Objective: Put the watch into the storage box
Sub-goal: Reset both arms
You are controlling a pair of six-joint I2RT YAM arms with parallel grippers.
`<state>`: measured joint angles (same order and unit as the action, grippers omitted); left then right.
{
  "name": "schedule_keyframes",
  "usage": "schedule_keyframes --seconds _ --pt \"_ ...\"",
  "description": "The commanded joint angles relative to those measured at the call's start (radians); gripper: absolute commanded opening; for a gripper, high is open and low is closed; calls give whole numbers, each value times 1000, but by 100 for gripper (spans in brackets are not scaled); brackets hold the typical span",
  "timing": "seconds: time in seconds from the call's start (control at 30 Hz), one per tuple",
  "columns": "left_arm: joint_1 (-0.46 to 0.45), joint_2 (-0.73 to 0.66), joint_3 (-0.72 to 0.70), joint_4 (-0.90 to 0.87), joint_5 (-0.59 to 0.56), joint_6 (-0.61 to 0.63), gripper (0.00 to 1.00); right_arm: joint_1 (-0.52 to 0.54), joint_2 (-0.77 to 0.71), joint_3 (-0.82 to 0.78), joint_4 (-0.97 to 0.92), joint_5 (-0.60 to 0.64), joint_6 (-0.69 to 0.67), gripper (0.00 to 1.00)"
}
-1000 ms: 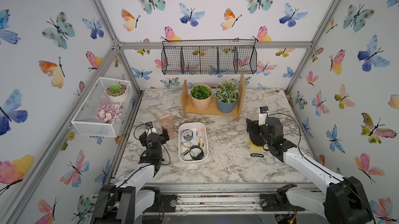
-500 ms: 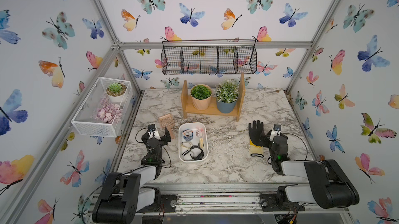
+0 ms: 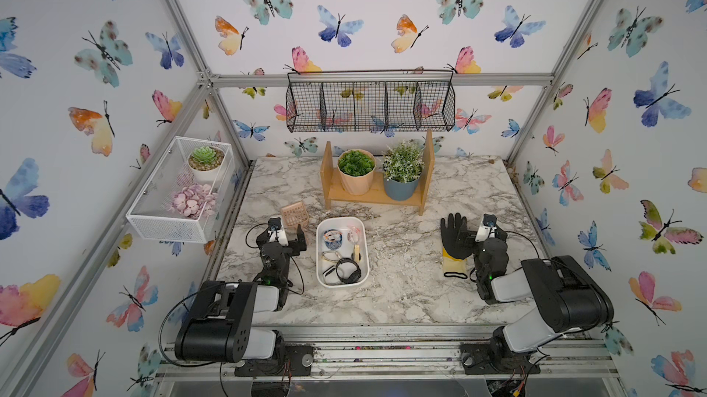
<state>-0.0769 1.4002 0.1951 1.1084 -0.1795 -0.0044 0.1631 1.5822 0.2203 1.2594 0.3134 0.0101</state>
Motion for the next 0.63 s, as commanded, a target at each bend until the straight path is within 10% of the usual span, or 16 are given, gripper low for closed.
schedule_keyframes --seconds 0.0,0.6 --pt "10 5 7 -22 46 -6 99 -4 -4 9 -7 -13 -4 99" --pt "15 6 13 -28 57 -7 98 -4 -5 7 -5 -13 -4 99"
